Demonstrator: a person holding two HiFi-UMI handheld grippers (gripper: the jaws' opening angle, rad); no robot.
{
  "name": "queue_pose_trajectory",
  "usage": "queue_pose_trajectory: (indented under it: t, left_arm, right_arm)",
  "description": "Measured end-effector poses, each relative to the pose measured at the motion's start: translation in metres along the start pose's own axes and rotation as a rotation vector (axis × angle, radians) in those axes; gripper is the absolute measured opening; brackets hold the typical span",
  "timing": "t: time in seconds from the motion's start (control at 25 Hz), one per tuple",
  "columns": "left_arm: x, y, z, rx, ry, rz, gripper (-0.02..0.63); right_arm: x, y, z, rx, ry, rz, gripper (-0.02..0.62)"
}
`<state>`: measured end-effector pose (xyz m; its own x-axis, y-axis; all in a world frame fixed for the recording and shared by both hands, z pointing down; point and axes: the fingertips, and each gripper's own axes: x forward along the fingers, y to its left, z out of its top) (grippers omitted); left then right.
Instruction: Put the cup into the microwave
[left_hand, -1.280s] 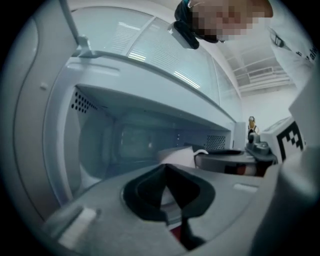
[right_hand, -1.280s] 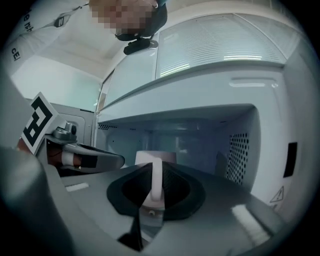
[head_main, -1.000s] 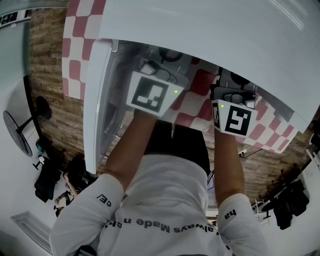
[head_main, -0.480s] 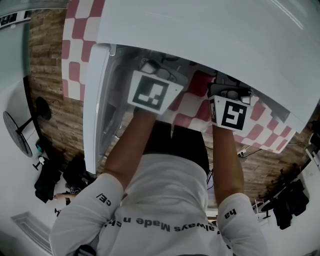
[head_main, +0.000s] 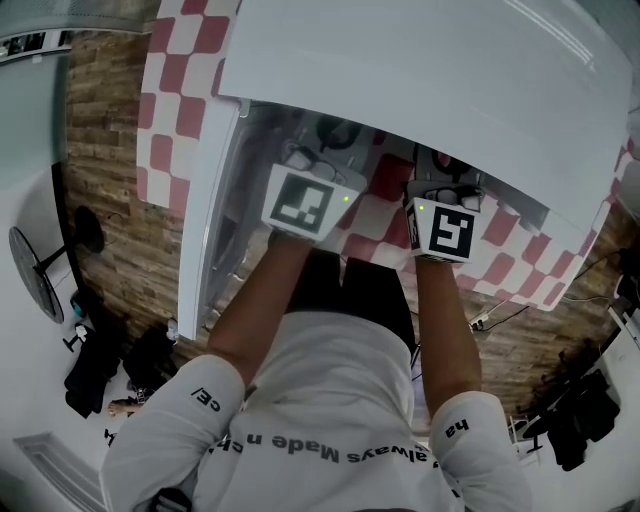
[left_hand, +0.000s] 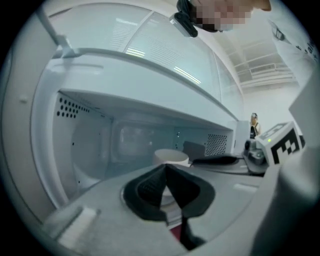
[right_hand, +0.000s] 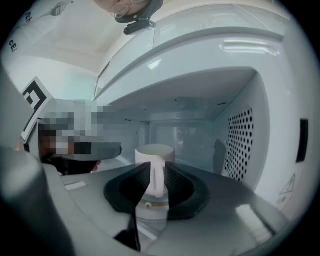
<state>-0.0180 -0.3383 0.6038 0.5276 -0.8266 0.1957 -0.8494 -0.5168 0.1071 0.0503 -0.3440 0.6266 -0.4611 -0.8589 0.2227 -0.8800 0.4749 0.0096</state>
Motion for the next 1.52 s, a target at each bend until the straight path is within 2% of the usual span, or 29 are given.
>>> queue_pose_trajectory:
  t: [0.12,0.36,0.68,0.92,1.16,1.52]
  left_arm:
    - [-0.016,0.009,-0.002,-0.016,0.014,0.005,0.005]
    - [-0.039,-0.008,0.014,-0.003,0.038,-0.006,0.005]
    - [-0.078,-0.029,0.055,-0.006,0.041,-0.036,0.005]
    - [-0.103,-0.052,0.098,-0.051,0.011,-0.06,0.003]
    - [-0.127,-0.08,0.153,-0.06,-0.034,-0.118,0.003]
    - [-0.17,-0.099,0.224,-0.063,-0.098,-0.133,0.003]
  right_arm:
    - [0.001,0.017,0.0,0.0,0.014,0.018,0.087]
    - [-0.026,0.024,0.018,-0.01,0.058,0.059,0.089]
    - [-0.085,0.033,0.065,-0.034,0.09,0.108,0.069]
    - [-0.118,0.039,0.126,-0.028,0.009,0.125,0.057]
    - [-0.152,0.044,0.183,-0.057,0.002,0.152,0.048]
    - [-0.2,0.049,0.259,-0.049,-0.073,0.184,0.038]
